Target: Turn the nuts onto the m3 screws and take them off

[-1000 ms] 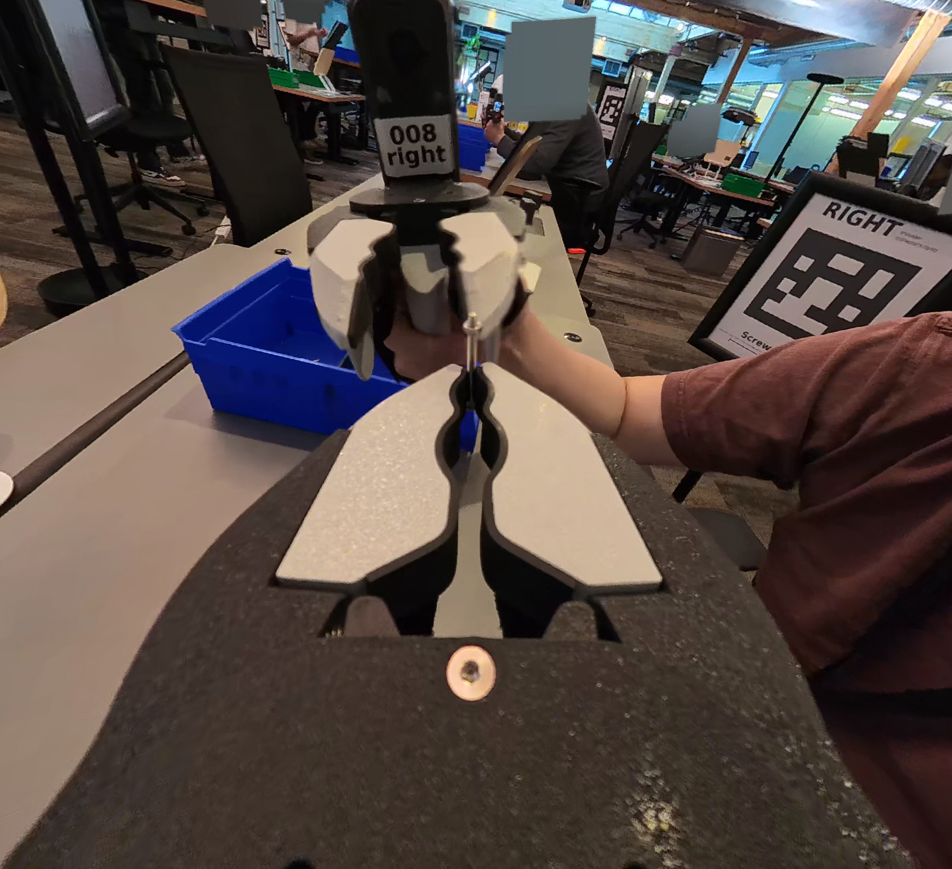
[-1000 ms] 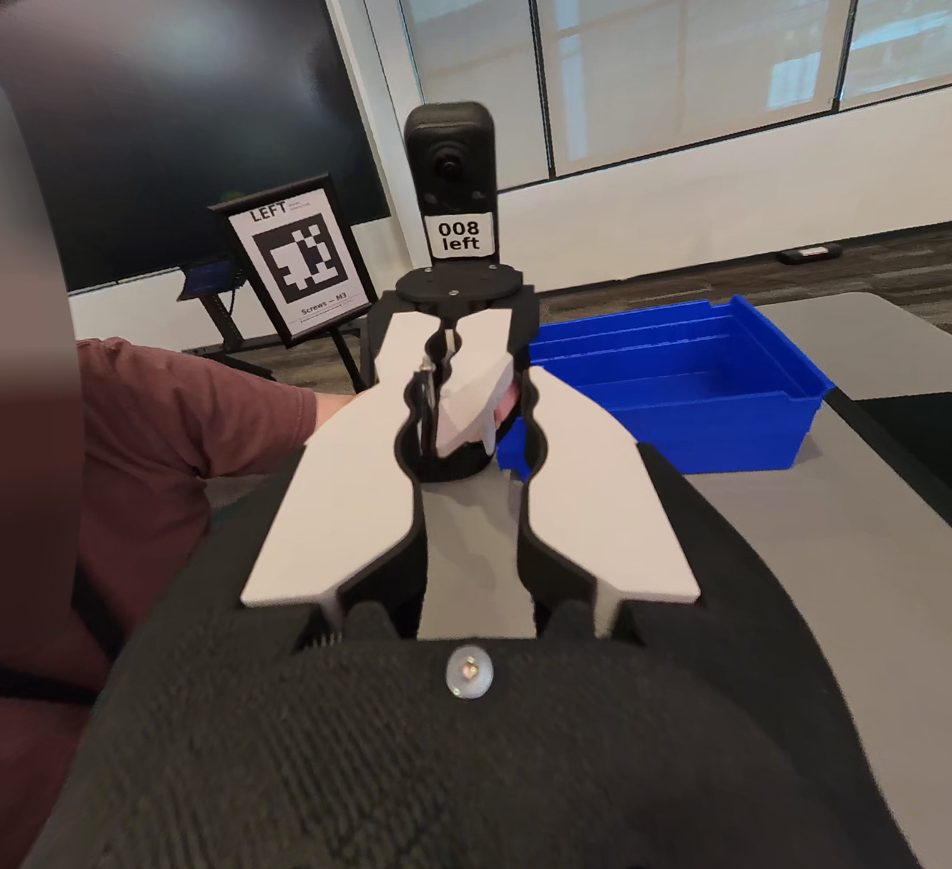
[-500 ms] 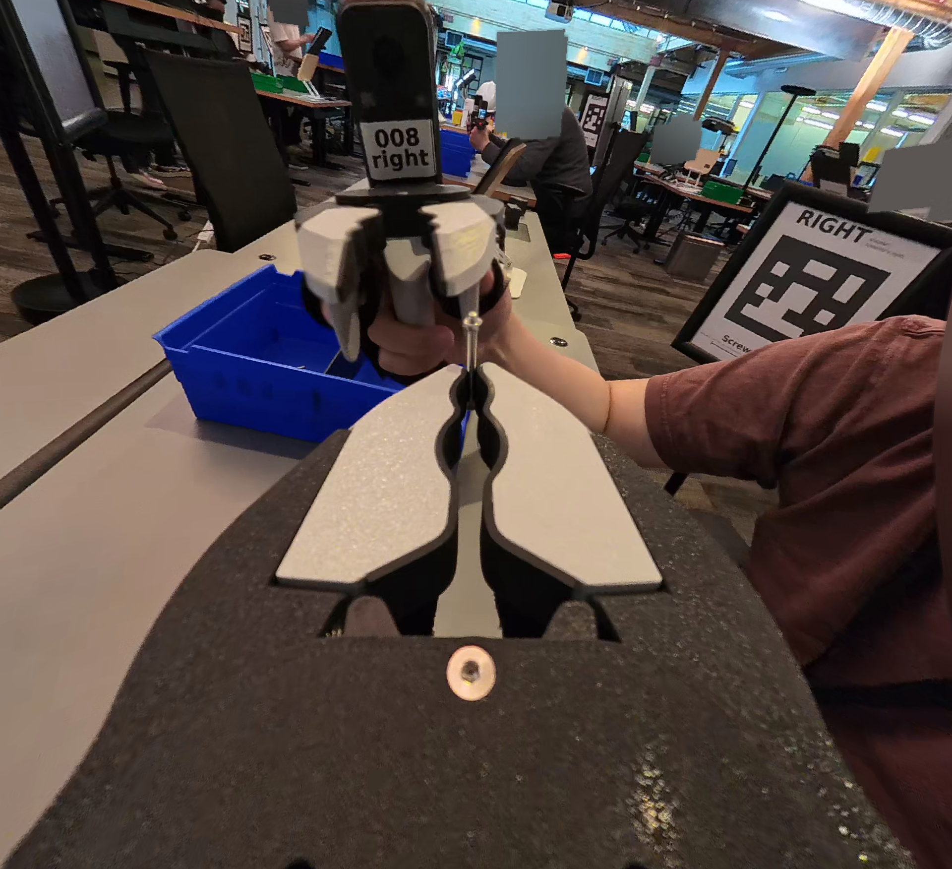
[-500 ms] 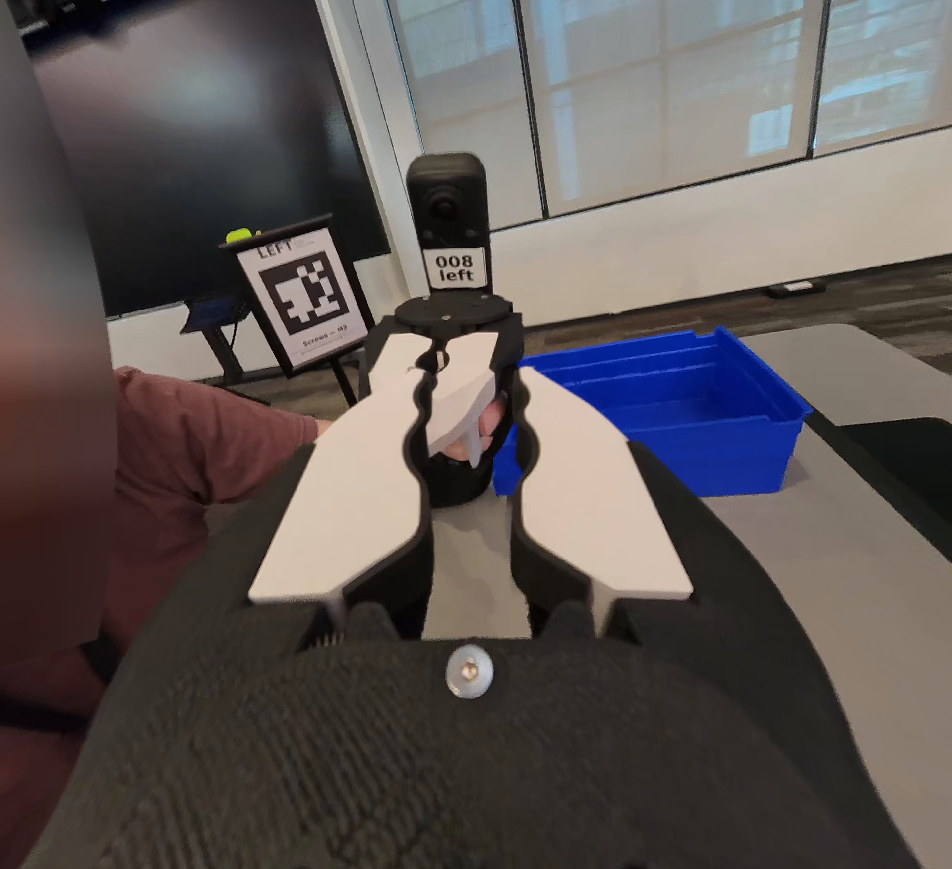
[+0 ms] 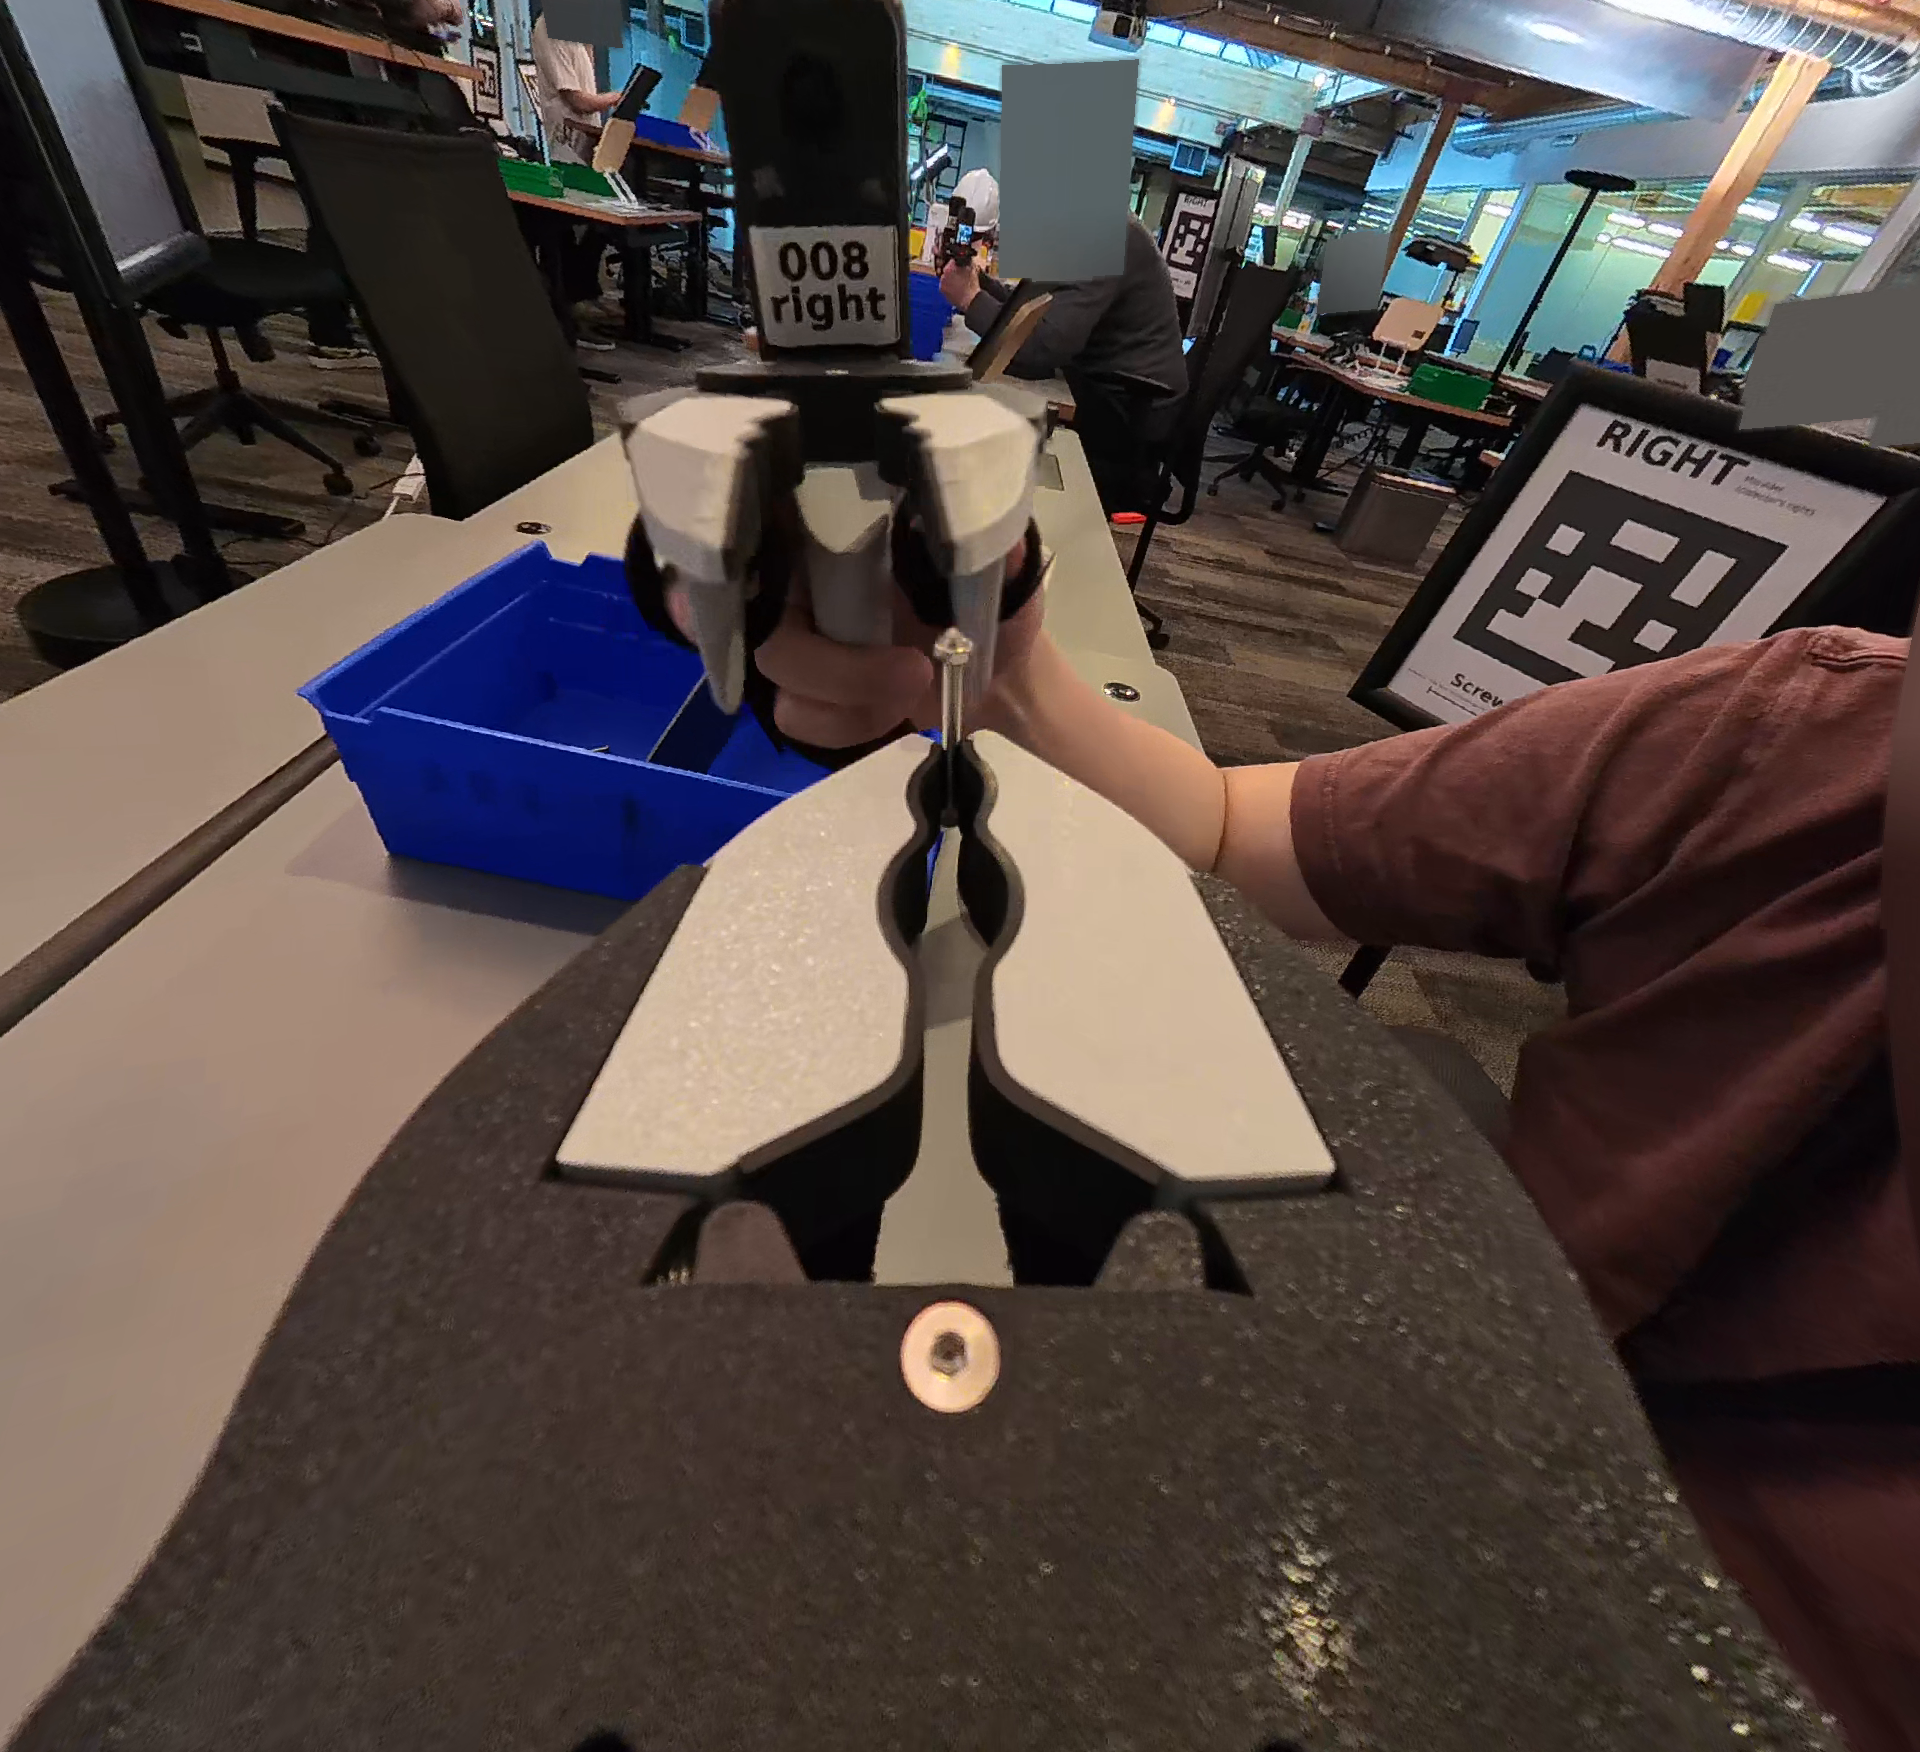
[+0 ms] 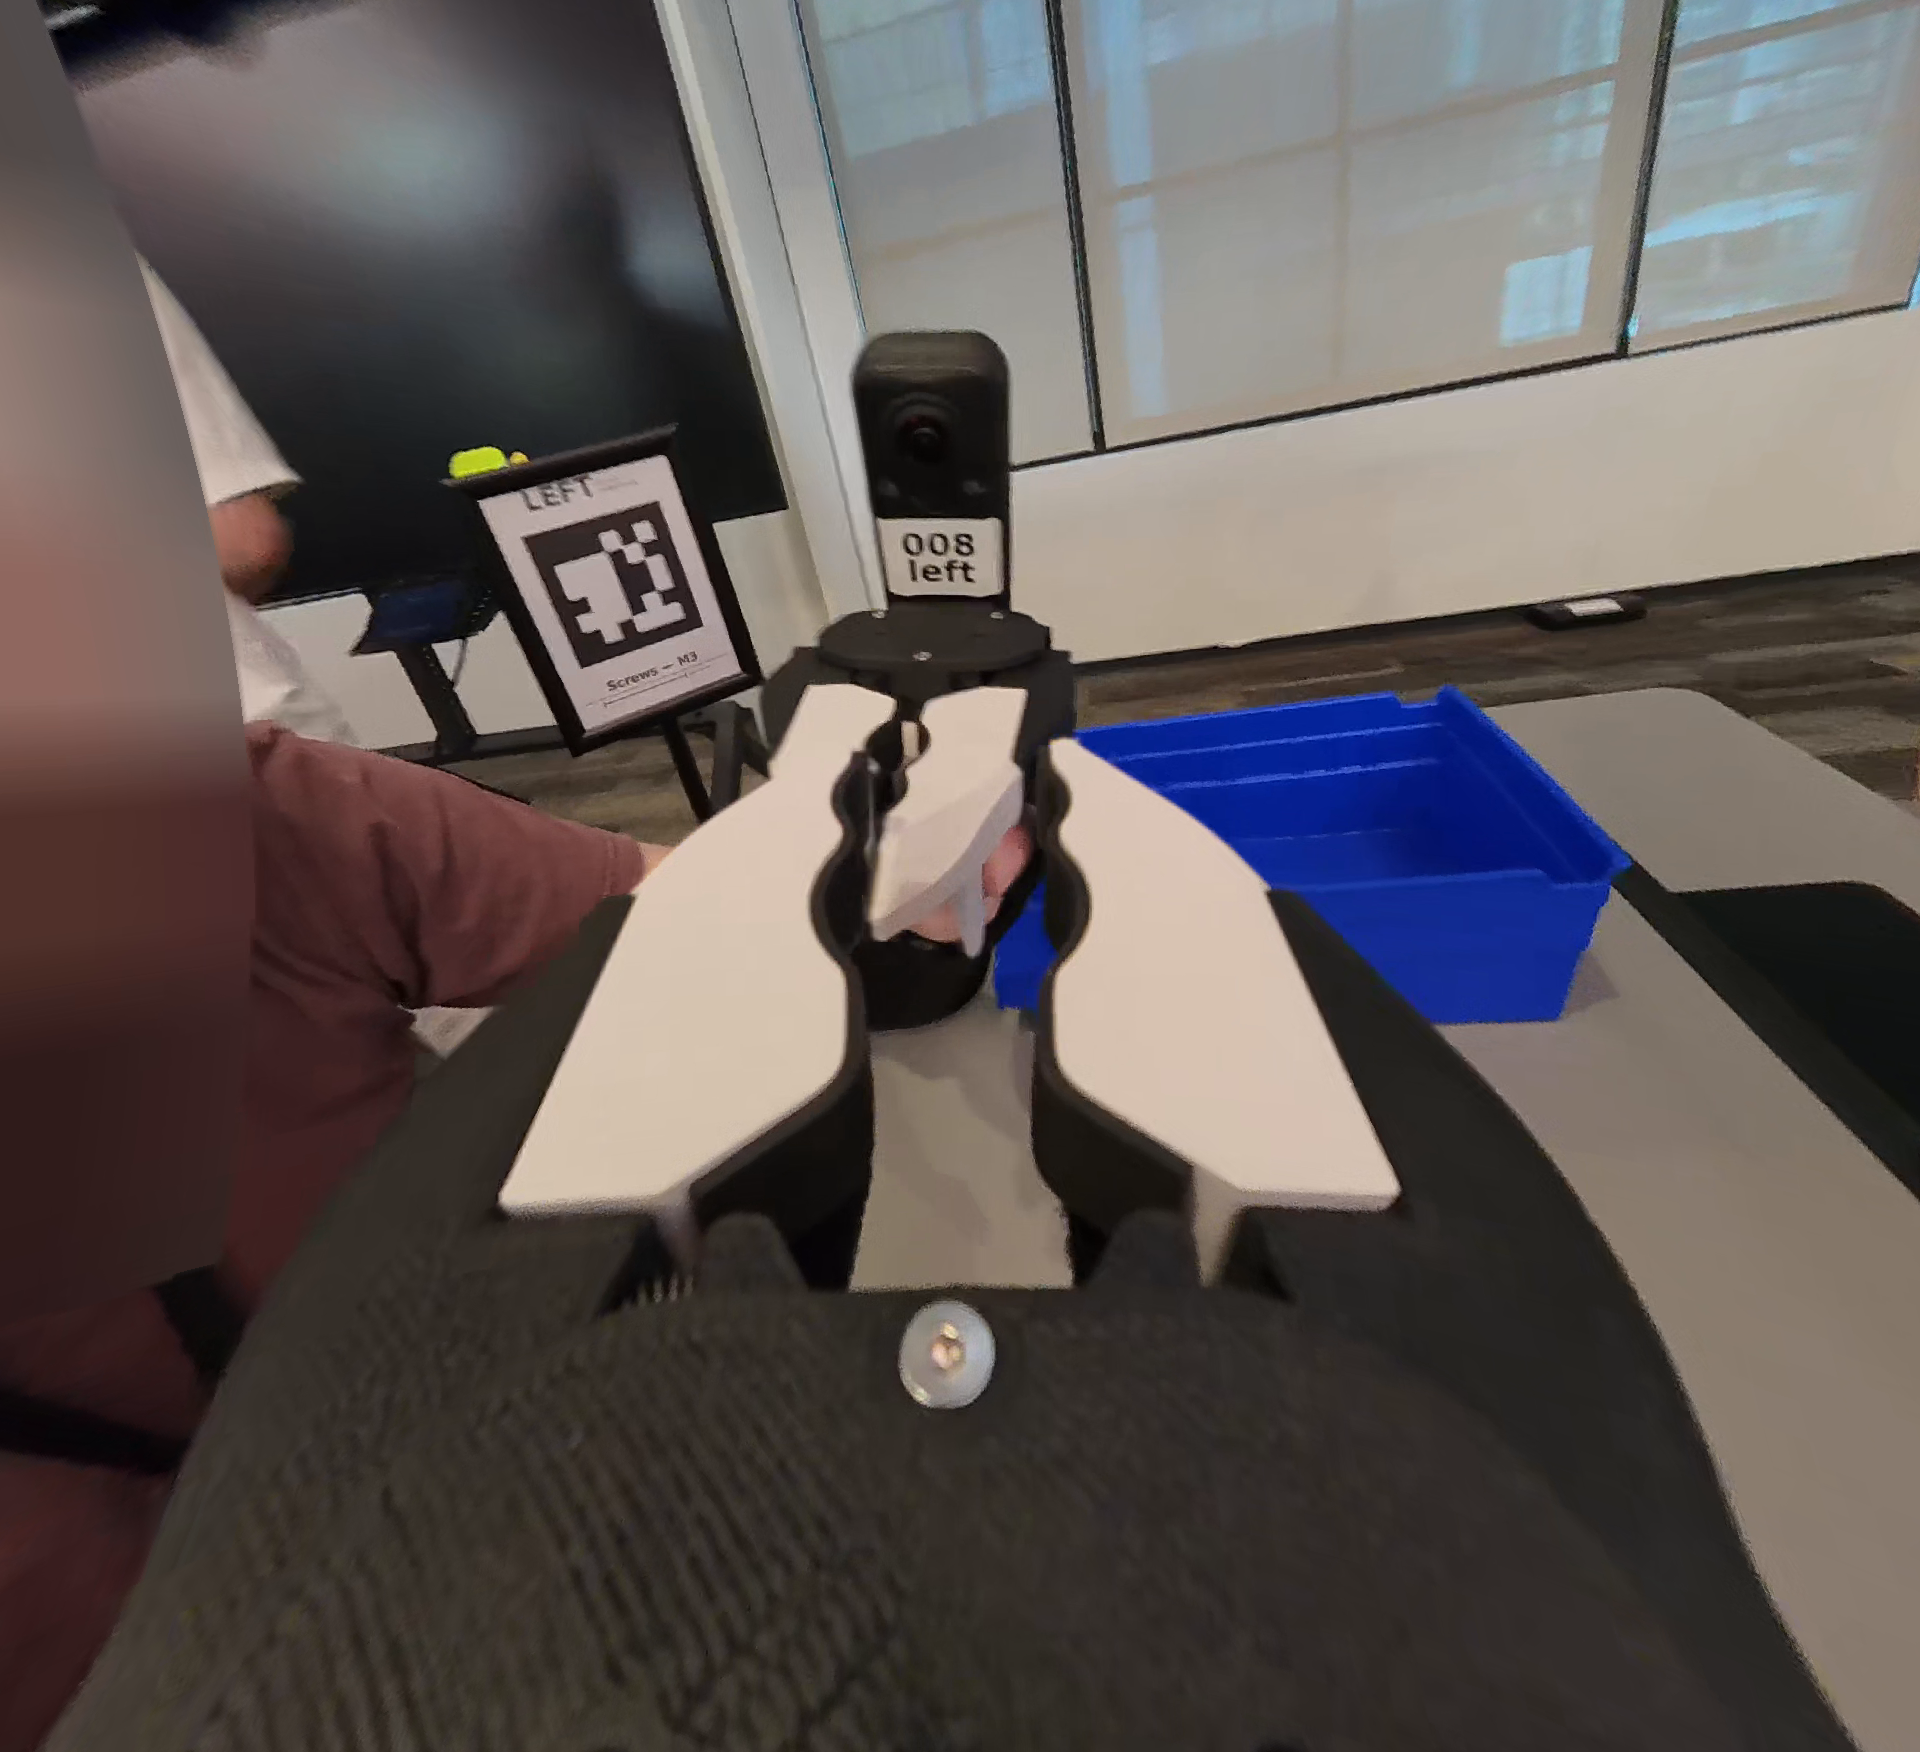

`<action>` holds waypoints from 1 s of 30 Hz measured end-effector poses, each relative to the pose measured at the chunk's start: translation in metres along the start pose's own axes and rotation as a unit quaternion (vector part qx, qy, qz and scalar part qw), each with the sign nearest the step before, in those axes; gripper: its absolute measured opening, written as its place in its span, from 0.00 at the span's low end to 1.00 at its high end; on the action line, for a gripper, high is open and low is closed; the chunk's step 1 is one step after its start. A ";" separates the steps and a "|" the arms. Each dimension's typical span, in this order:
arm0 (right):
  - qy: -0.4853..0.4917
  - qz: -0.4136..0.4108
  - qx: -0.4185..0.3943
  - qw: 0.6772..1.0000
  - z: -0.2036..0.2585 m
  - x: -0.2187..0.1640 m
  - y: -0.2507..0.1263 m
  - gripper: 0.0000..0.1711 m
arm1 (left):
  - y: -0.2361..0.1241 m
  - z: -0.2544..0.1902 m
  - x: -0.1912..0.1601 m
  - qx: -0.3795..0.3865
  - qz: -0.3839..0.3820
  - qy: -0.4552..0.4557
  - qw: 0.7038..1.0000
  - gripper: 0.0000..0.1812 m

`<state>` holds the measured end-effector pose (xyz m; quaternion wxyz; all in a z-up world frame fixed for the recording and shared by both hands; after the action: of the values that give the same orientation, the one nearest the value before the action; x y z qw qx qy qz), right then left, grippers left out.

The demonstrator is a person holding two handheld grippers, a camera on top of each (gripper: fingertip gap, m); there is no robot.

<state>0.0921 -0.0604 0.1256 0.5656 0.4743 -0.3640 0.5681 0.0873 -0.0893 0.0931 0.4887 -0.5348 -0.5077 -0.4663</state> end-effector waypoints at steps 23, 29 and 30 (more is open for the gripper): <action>0.011 0.015 0.010 1.000 0.001 -0.009 0.009 0.18 | -0.001 -0.001 0.002 0.000 -0.004 0.002 1.000 0.01; 0.011 0.017 0.031 0.999 0.011 -0.010 0.014 0.18 | 0.001 -0.002 0.000 -0.001 0.003 0.006 1.000 0.01; 0.004 0.022 0.030 0.999 0.013 -0.013 0.018 0.18 | 0.003 -0.003 -0.001 -0.002 0.005 0.007 1.000 0.01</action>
<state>0.0751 -0.0778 0.1193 0.5397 0.4803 -0.3547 0.5935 0.0899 -0.0919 0.0924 0.4934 -0.5351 -0.5008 -0.4684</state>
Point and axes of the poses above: each gripper's, where its closed fingertips meet, y out along the fingers, x out of its top, z = x × y across the jaws, the point moved 1 cm from there along -y, back along the fingers, and after that the axes turned 6 degrees about y, right-handed, at the moved point
